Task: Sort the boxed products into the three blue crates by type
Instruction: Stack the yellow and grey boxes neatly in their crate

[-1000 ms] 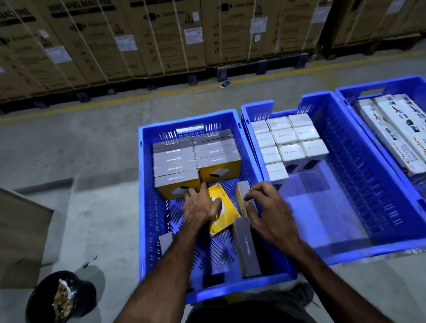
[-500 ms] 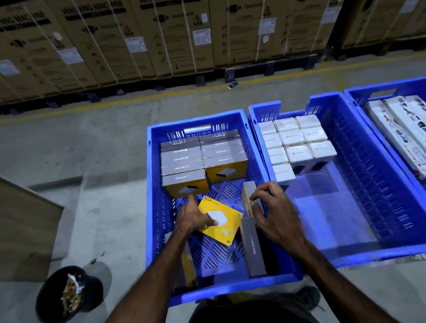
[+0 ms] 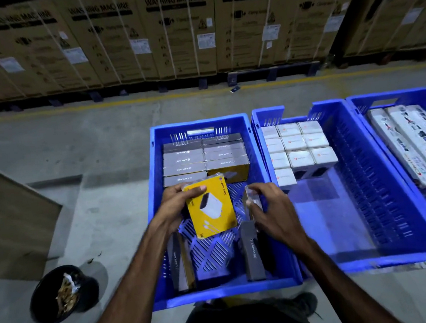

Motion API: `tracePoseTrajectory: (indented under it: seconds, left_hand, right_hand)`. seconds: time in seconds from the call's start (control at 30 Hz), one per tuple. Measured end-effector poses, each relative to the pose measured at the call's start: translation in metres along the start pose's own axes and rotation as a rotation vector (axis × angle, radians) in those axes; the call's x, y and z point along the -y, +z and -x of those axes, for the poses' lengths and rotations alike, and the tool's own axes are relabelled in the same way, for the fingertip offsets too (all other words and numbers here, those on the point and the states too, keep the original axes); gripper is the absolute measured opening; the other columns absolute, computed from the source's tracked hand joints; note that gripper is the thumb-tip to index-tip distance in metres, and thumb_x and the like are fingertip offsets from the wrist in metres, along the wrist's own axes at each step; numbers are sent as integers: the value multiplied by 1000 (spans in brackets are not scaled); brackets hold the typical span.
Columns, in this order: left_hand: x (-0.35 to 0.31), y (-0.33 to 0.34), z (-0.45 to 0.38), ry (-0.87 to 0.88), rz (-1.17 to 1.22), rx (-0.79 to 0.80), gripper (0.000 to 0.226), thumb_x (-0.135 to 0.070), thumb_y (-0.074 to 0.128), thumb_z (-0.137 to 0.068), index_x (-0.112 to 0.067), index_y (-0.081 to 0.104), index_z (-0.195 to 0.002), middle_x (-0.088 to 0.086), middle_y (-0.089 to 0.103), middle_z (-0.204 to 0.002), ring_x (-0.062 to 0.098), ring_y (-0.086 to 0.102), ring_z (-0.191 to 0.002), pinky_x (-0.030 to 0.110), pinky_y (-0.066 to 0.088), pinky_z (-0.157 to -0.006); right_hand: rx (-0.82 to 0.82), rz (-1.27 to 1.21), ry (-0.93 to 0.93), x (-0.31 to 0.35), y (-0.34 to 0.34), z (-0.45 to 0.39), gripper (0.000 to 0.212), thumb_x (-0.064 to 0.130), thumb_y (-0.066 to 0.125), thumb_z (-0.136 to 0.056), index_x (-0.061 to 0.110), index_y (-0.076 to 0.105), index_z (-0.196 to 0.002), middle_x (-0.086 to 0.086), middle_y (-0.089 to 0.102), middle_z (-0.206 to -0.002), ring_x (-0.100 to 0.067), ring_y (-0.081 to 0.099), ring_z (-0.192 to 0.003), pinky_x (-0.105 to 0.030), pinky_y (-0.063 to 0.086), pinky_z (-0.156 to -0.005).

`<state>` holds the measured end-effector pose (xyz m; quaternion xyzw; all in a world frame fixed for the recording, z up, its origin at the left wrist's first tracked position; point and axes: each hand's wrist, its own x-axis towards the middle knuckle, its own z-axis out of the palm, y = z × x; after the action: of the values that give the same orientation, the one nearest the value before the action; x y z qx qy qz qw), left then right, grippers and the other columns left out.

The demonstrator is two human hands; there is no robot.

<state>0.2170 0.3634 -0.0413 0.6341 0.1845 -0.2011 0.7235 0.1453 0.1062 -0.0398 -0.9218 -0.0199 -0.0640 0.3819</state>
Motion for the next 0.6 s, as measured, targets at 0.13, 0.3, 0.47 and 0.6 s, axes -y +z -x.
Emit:
tracePoseTrajectory:
  seconds: [0.13,0.3,0.47,0.6]
  left_hand:
    - [-18,6,14,-25,42,155,23,-20,86,-72,-7,76,-87,20,78,-99,30,73,-82,42,63,-78]
    - [-19,22,22,17,29,253,51,-17,86,-76,8,69,-117,29,73,-114,35,72,-94,42,63,-80]
    - [-9,14,20,144,-17,229,62,-11,95,-69,-2,70,-125,18,76,-119,33,74,-107,42,60,-90]
    - [-10,7,23,272,-203,106,55,-22,98,-61,-8,77,-109,10,80,-105,26,77,-94,42,62,-83]
  right_hand:
    - [227,-198,82,17,-10,-19,63,52,71,-92,41,42,-147,13,68,-109,-3,67,-98,-29,53,-86]
    - [340,-540,145,33,-7,-33,50,34,77,-93,22,57,-137,1,72,-118,-11,72,-105,-25,58,-84]
    - [187,-799,275,25,-3,-26,31,19,72,-96,13,61,-123,3,74,-95,-13,71,-86,-27,59,-70]
    - [184,-871,299,8,-3,-22,42,20,73,-95,12,55,-132,-12,72,-117,-23,72,-102,-40,61,-87]
